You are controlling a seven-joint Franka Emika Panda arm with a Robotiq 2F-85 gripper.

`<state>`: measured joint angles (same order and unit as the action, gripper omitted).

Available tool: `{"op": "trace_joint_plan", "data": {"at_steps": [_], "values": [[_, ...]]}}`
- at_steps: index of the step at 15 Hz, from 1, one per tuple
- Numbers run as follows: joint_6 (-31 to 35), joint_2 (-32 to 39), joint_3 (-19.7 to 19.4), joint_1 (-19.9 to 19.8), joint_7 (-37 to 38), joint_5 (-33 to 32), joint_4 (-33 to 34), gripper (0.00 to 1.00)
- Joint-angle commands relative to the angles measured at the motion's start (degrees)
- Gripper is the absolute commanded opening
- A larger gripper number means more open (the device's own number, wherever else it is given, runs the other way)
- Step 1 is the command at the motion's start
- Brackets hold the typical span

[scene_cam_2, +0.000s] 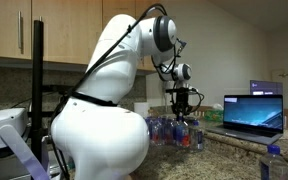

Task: Move the three empty water bottles to the right

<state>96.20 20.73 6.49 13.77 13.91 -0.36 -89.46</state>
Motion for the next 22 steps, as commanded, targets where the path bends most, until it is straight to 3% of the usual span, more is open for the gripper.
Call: {"op": "trace_joint_plan", "data": {"at_steps": [1, 6, 11, 18, 22], "values": [[2.7, -11.0, -1.2, -4.4, -1.8, 3.9, -13.9, 0.14], [2.3, -17.0, -5.2, -10.6, -8.8, 2.9, -23.7, 0.13], [2.0, -15.7, -9.8, -16.5, -20.7, 0.9, -26.4, 0.13], [2.9, -14.6, -13.0, -20.5, -29.3, -2.0, -26.2, 0.13], [4.0, -11.0, -12.0, -19.8, -30.1, -1.7, -21.1, 0.13]]}}
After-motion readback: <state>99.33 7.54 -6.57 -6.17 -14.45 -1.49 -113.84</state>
